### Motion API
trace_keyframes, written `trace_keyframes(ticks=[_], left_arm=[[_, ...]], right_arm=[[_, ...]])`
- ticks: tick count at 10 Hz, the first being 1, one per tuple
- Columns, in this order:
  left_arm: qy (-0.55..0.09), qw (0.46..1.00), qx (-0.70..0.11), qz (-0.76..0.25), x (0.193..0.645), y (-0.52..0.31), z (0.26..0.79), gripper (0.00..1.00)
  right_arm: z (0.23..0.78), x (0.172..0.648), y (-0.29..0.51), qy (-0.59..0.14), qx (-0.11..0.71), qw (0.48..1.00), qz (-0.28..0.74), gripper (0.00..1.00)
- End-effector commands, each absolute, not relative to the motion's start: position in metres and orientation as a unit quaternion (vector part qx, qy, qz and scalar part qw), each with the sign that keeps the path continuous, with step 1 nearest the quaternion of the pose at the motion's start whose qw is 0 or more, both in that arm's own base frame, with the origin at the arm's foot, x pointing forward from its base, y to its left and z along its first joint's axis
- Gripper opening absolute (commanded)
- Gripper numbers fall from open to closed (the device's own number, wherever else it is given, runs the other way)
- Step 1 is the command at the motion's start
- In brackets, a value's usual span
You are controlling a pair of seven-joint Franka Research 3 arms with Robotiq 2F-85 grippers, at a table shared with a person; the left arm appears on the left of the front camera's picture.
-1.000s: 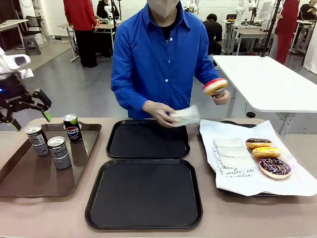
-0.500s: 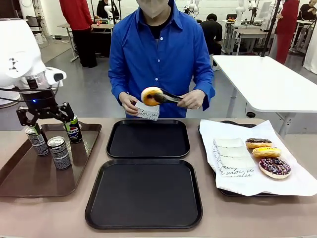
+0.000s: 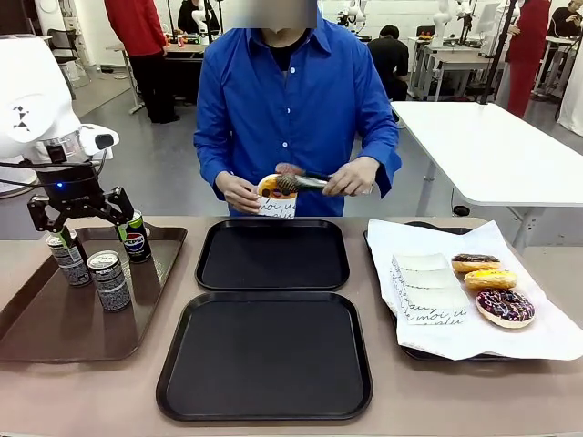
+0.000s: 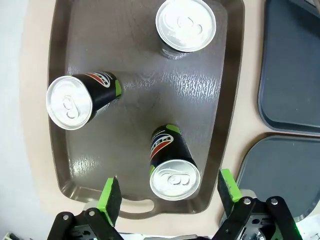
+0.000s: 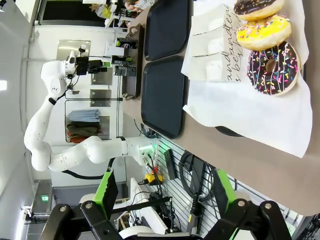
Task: Set up donuts and drinks on trays.
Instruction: Pick up one Pepsi coke and place it on the Flat Tray.
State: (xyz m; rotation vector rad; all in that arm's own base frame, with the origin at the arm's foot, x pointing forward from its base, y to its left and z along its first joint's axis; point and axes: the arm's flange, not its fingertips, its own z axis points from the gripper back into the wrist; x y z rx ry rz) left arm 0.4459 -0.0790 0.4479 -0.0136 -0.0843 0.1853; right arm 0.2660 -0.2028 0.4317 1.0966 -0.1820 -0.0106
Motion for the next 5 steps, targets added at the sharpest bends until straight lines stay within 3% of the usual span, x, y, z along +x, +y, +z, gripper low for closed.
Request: trace_keyframes(ticks=[1, 5], left_arm=[[-0.047, 0.995, -0.002, 0.091, 0.4446, -0.0817, 0.4506, 1.0], [-0.042, 0.995, -0.007, 0.091, 0.4457, -0.0801, 0.4481, 1.0]], right_arm=[[0.4312, 0.2659, -0.2037, -0.09, 0.527, 0.845, -0.001, 1.0], [0.4312, 0.2659, -0.2037, -0.09, 0.527, 0.845, -0.001, 1.0]])
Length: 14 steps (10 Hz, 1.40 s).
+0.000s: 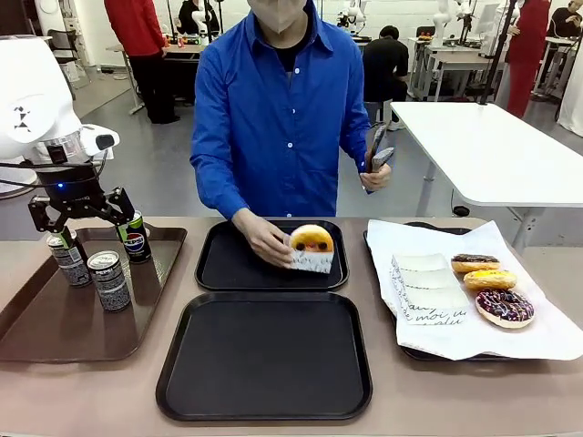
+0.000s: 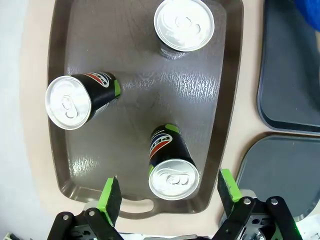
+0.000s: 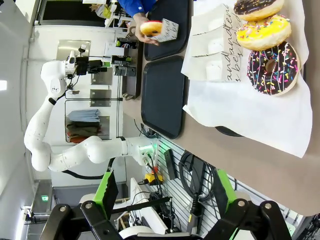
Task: Set up donuts and drinks on trays.
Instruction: Pick up one Pepsi coke and place it on the Flat Tray.
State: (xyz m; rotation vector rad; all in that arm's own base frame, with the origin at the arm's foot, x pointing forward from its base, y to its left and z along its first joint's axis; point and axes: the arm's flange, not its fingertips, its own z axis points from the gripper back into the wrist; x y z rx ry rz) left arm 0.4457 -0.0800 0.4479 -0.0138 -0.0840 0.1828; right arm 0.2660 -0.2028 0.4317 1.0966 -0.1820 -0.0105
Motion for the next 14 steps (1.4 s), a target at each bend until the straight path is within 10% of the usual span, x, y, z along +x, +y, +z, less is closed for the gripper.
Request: trace_keyframes(ticks=[1, 14], left_arm=[[-0.046, 0.997, 0.003, 0.055, 0.439, -0.086, 0.442, 1.0], [-0.005, 0.998, -0.026, 0.055, 0.463, -0.084, 0.396, 1.0]], right_arm=[[0.431, 0.266, -0.204, -0.09, 0.527, 0.845, -0.001, 1.0], [0.431, 0.266, -0.204, -0.09, 0.527, 0.845, -0.001, 1.0]])
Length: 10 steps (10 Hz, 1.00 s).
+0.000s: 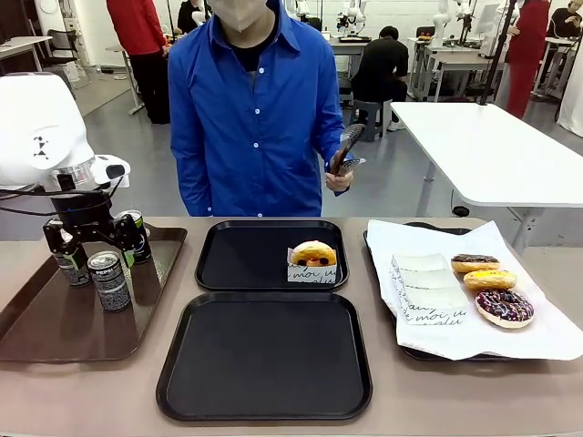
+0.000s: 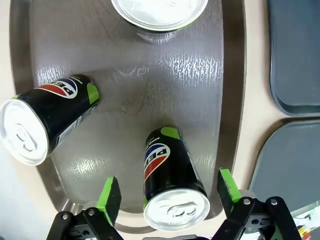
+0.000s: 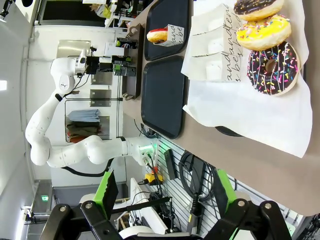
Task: Set up donuts and drinks on trays.
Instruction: Pick up one Pepsi coke and place it on the Flat Tray.
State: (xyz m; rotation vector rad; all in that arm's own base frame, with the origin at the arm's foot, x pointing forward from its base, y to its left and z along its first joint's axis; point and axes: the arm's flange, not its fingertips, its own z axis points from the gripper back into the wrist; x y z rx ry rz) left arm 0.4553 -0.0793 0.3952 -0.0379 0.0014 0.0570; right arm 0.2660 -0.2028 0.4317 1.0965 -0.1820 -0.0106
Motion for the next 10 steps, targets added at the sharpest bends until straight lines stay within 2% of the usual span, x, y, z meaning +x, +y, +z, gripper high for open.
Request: trace_keyframes(ticks=[1, 8, 10], left_arm=[[-0.001, 0.997, -0.018, 0.072, 0.464, -0.084, 0.393, 1.0], [0.009, 0.997, 0.007, 0.074, 0.456, -0.089, 0.378, 1.0], [0.021, 0.998, 0.01, 0.064, 0.451, -0.09, 0.38, 0.72]], right_arm=[[0.431, 0.266, -0.204, -0.09, 0.527, 0.845, -0.001, 1.0], [0.431, 0.266, -0.204, -0.09, 0.527, 0.845, -0.001, 1.0], [0.431, 0.266, -0.204, -0.09, 0.527, 0.845, -0.001, 1.0]])
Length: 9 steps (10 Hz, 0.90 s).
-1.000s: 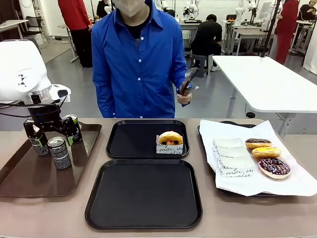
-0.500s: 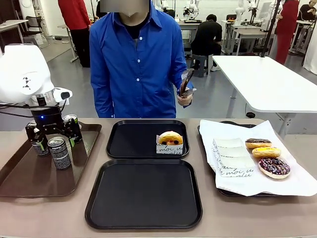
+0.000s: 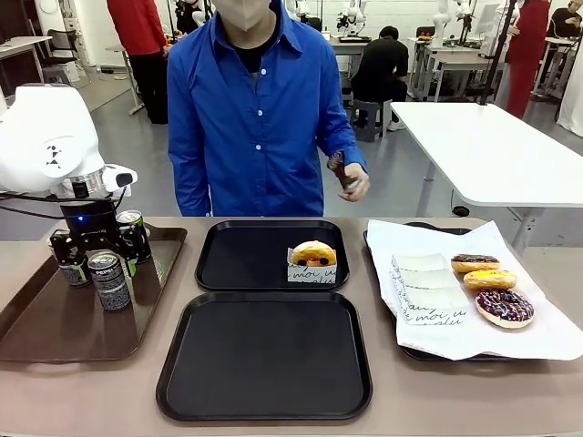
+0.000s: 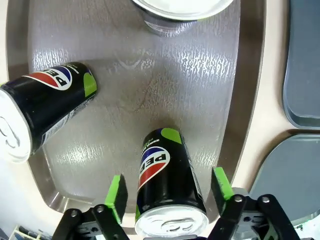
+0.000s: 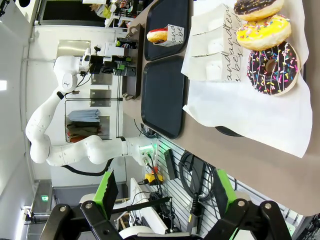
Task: Set up donuts and drinks on trays.
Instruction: Pick up one Pepsi coke and place it on the Flat Tray.
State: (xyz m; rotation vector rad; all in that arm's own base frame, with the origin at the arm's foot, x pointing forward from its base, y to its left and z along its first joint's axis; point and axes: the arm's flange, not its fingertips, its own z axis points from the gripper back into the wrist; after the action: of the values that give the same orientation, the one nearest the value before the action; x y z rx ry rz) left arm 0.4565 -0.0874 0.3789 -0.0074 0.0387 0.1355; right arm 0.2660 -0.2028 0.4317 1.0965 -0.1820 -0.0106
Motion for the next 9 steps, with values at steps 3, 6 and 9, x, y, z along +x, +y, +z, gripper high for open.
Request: trace_keyframes(ticks=[3, 6, 9], left_arm=[[0.036, 0.997, 0.013, 0.068, 0.449, -0.091, 0.381, 0.0], [0.04, 0.996, 0.014, 0.077, 0.451, -0.089, 0.382, 0.0], [0.019, 0.998, 0.028, 0.057, 0.445, -0.095, 0.442, 0.48]], right_arm=[[0.431, 0.266, -0.204, -0.09, 0.527, 0.845, -0.001, 1.0], [0.431, 0.266, -0.204, -0.09, 0.527, 0.845, -0.001, 1.0], [0.431, 0.266, -0.204, -0.09, 0.527, 0.845, -0.001, 1.0]])
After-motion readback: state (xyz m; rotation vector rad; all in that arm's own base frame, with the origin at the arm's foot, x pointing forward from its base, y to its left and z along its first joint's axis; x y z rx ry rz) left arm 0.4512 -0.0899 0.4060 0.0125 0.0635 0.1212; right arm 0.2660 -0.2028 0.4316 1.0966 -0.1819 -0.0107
